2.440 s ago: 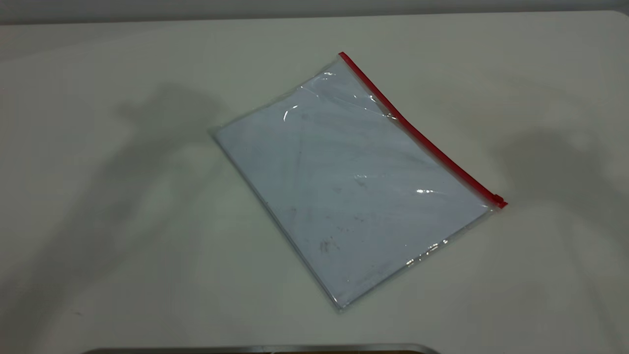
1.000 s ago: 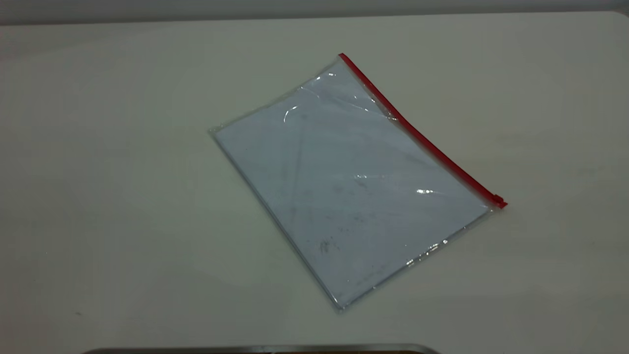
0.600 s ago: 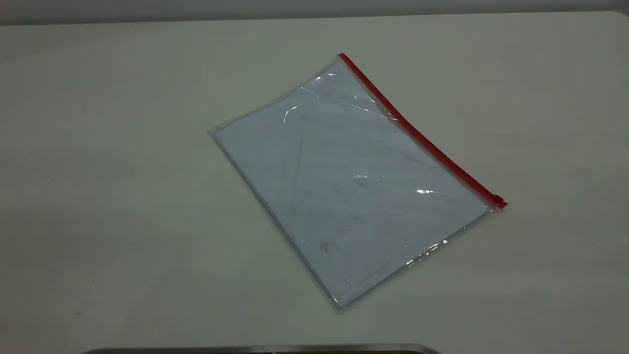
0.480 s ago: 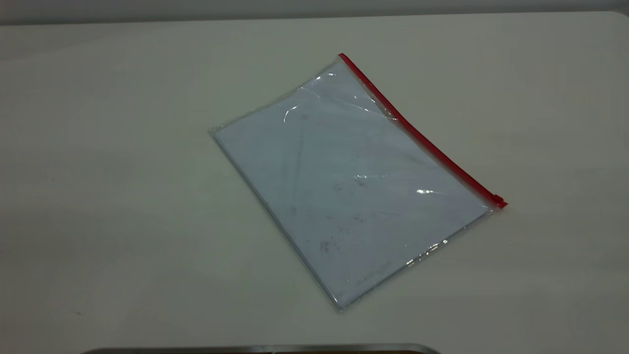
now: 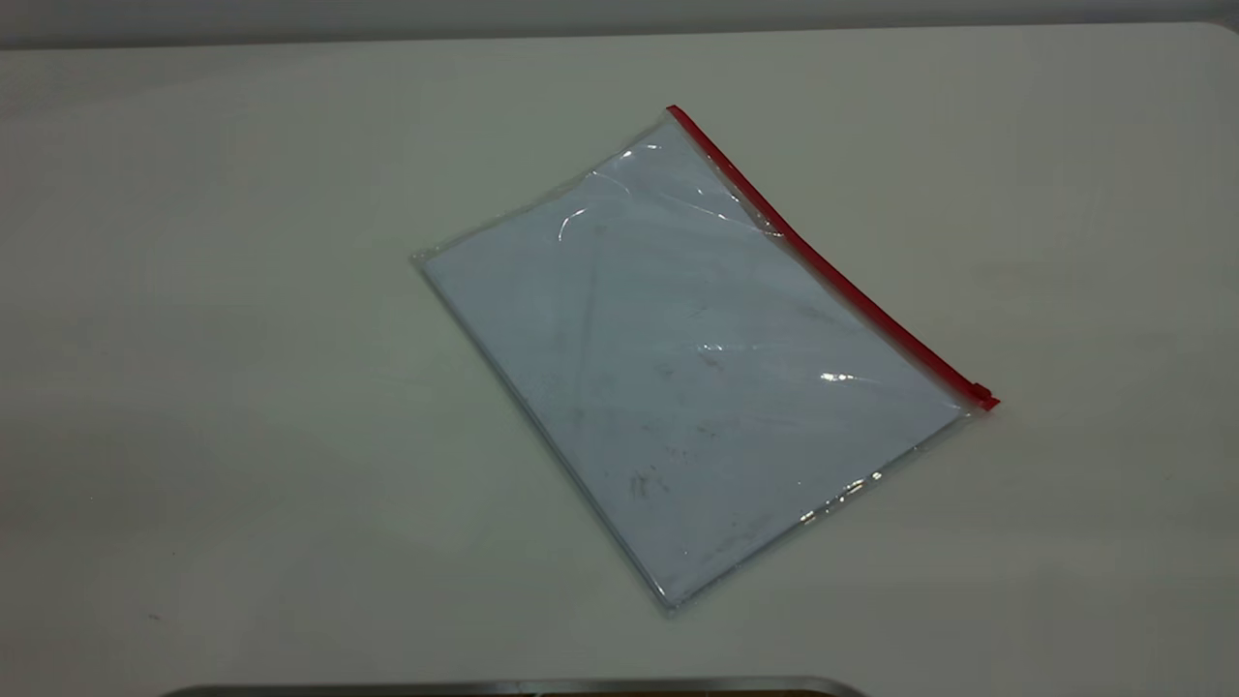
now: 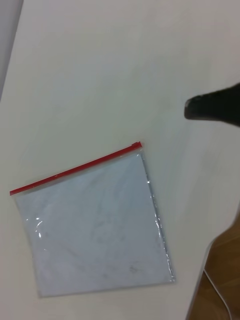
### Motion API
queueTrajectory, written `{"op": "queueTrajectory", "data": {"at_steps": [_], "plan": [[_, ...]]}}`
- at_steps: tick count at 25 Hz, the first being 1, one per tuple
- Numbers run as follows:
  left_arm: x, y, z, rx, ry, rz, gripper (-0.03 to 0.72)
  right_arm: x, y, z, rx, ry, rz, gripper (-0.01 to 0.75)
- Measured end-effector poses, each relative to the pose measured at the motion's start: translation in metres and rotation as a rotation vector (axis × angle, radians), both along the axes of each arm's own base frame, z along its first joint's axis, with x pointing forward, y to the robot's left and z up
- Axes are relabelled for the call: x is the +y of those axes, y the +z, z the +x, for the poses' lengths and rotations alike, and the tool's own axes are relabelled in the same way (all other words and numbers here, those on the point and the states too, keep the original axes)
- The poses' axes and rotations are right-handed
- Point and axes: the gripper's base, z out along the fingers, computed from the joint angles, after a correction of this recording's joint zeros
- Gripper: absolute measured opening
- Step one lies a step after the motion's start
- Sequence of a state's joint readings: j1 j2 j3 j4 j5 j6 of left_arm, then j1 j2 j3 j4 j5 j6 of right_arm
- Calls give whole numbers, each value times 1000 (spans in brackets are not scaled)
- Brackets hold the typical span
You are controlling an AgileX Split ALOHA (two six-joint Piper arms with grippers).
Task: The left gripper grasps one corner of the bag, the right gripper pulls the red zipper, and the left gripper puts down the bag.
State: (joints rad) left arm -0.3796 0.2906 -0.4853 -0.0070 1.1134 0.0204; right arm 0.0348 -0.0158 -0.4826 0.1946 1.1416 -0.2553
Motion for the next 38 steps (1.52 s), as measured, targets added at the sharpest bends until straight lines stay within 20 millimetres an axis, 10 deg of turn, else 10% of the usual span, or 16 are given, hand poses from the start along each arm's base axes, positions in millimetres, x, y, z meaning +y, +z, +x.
{"op": "queueTrajectory", "data": {"at_steps": [21, 38], "plan": [[3, 0, 0, -7, 60, 1, 578, 0, 0, 0, 0, 1, 1, 557], [11, 1, -39, -274, 342, -68, 578, 0, 0, 0, 0, 1, 1, 557]]}}
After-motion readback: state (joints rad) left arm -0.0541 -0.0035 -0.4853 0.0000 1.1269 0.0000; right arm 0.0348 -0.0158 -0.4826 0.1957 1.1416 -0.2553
